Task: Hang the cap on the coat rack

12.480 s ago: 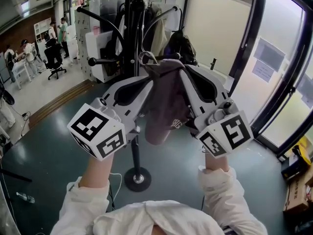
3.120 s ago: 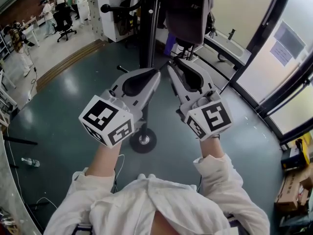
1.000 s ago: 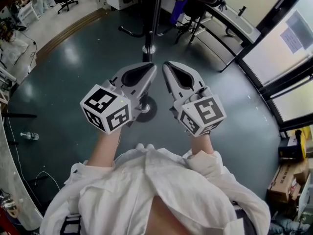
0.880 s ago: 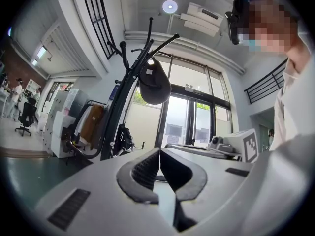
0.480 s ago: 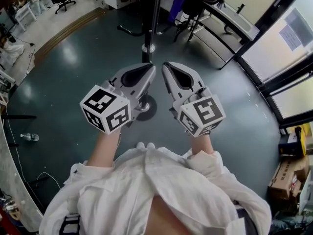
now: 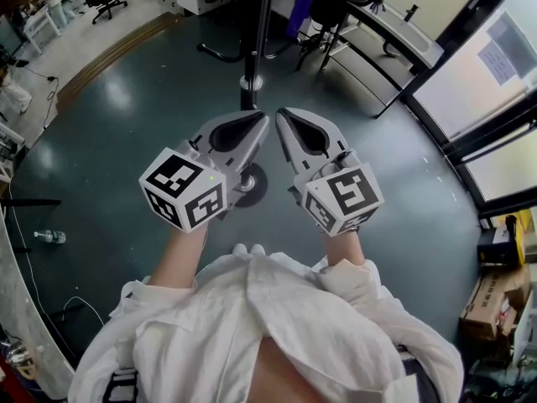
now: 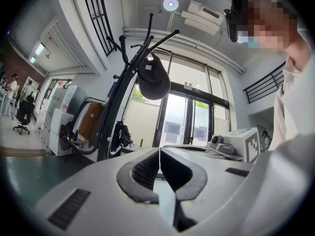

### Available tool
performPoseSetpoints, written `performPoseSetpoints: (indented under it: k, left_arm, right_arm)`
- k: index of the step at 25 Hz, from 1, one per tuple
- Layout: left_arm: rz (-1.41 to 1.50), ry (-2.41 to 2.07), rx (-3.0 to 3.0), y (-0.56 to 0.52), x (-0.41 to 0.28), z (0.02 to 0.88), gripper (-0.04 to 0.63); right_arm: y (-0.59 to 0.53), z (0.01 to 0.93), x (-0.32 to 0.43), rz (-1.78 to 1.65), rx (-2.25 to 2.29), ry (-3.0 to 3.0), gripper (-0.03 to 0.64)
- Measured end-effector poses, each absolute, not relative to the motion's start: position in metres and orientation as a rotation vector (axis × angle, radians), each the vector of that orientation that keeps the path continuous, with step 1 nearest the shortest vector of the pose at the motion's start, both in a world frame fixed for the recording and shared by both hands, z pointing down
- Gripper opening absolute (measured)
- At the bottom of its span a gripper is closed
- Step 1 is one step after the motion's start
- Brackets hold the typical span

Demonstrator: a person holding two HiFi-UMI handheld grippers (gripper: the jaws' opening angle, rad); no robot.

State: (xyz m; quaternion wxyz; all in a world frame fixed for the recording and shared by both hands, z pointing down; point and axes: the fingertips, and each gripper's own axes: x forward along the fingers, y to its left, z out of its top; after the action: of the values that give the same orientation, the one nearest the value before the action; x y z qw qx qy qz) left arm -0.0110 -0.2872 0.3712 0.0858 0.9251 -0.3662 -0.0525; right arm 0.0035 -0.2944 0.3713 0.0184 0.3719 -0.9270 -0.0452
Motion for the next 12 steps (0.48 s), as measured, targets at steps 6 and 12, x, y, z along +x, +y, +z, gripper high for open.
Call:
performPoseSetpoints:
  k: [6, 12]
  left_arm:
    - [-0.163, -1.092, 2.750, -0.2893, -0.0096, 0.3710, 0.017]
    - [-0.151, -1.083, 2.746, -0.2923, -0.0075, 0.3745, 0.015]
  right_arm:
    - [-0.2922, 0.3744, 0.0018, -0.134, 1.142, -2.874, 0.003]
    - [-0.2955, 0.3781, 0.0070, -0.115, 1.159, -2.865, 0.003]
